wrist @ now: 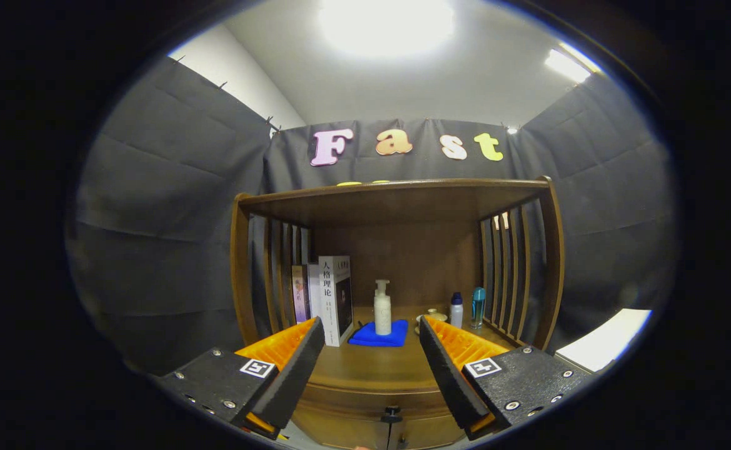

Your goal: Pull open the drawer, take out the items inside it, and place them on the countertop above the cabinet.

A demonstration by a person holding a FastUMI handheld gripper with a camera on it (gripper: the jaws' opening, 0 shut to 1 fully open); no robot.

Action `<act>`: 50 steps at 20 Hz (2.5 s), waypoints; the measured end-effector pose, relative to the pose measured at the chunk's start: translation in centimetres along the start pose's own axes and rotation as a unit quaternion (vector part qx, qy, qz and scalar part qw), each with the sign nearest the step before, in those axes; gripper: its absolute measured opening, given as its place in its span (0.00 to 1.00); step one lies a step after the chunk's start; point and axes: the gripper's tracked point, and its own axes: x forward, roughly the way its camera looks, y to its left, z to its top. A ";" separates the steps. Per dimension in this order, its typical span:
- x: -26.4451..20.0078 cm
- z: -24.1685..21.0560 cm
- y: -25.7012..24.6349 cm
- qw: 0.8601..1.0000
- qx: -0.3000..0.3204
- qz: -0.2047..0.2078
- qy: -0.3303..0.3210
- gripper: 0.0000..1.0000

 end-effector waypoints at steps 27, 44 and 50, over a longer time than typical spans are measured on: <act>3.0 -3.4 -1.8 0.995 -0.094 -0.042 0.014 0.95; 3.7 -23.2 -2.0 0.982 -0.095 -0.043 0.155 0.95; 3.2 -27.1 -3.1 0.980 -0.062 -0.045 0.185 0.94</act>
